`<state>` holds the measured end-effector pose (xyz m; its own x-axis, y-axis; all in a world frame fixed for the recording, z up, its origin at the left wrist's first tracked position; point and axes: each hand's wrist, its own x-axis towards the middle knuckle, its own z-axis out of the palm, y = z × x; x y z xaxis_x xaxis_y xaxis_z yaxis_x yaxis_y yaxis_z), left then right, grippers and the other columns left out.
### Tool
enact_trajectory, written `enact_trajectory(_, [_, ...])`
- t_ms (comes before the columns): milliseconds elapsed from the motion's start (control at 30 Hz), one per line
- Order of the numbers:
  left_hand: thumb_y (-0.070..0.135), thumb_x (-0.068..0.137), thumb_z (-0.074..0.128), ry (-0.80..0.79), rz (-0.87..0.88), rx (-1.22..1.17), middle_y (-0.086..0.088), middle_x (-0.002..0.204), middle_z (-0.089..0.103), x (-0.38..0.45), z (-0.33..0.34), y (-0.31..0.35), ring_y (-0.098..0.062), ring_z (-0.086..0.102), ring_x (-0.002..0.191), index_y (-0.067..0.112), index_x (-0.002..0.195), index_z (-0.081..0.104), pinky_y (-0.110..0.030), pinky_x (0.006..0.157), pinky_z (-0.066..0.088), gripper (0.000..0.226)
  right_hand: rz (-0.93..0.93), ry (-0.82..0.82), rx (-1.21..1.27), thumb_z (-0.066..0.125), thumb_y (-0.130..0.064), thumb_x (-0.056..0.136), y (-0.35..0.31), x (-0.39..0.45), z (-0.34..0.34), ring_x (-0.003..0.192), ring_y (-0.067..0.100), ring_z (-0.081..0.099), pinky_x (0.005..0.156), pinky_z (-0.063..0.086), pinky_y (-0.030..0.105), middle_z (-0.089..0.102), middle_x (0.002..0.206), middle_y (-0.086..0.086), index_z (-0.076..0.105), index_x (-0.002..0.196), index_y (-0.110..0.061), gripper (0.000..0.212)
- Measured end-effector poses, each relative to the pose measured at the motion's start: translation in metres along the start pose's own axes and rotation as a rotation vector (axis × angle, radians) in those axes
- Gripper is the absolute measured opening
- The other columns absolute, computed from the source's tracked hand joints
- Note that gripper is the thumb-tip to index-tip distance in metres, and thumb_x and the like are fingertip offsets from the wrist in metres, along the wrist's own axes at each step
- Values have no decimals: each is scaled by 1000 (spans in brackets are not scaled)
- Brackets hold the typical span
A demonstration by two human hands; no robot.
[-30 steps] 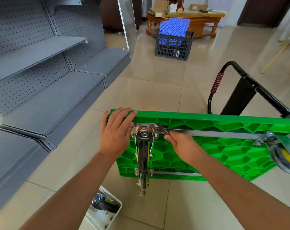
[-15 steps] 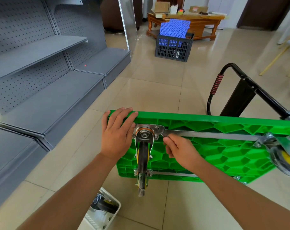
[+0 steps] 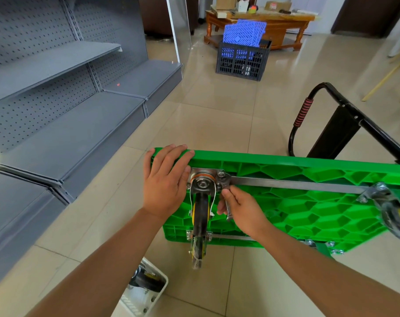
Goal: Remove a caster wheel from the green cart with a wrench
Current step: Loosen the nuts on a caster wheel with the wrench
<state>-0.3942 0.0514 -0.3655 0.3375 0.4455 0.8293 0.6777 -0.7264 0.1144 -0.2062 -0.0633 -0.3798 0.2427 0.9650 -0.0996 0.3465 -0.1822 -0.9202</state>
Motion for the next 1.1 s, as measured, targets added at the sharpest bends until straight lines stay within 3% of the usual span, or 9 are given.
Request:
enact_trajectory(133, [24,105,49,-5,12,4,0,138,62,0,-1,-1,-25,54,131,17,133,66,-56,114,33,33,-44,32,-98,43,-28,107,4,2,-6,70,19,67,68,50,24,69,74,8,59,85,-14,30])
enact_trajectory(300, [24,104,51,-16,17,7,0,139,62,0,-2,-1,-25,54,132,17,133,66,-56,114,33,33,-78,22,-195,41,-32,107,4,-1,-8,54,10,53,56,42,23,60,62,1,52,80,-23,31])
enact_trajectory(533, [26,105,48,-39,14,17,-1,140,61,2,-3,-2,-25,52,134,18,135,64,-55,116,31,35,-54,16,-177,42,-35,107,3,-3,-4,47,10,38,49,34,28,46,57,-2,49,79,-18,33])
enact_trajectory(667, [26,105,48,-51,10,19,0,141,60,2,-4,-2,-24,52,134,18,136,64,-55,116,31,35,-137,71,-435,43,-38,105,-6,-3,-30,48,12,41,46,30,18,49,60,-2,50,84,-12,34])
enact_trajectory(800, [25,104,49,-47,12,21,0,140,61,1,-5,0,-25,53,133,18,135,64,-56,115,32,35,-232,118,-673,47,-43,103,-17,-1,-55,52,19,46,51,34,33,45,57,-5,43,78,-25,32])
enact_trajectory(867, [26,105,47,-52,9,20,0,140,61,1,-7,0,-25,53,132,18,135,64,-56,115,32,35,-254,93,-668,47,-41,104,-17,-3,-54,50,15,45,51,33,33,45,58,-6,43,78,-25,31])
enact_trajectory(967, [27,106,45,-69,6,18,0,140,60,1,-9,1,-25,52,133,18,136,64,-56,115,32,37,-242,53,-583,46,-35,105,-13,-8,-53,46,7,40,46,30,21,46,58,-6,47,83,-20,27])
enact_trajectory(1100, [27,106,45,-84,10,18,0,141,59,1,-11,1,-25,52,134,18,137,63,-56,115,31,37,-196,-29,-521,43,-30,107,-15,-16,-47,45,8,37,46,30,23,49,60,-3,49,87,-16,25])
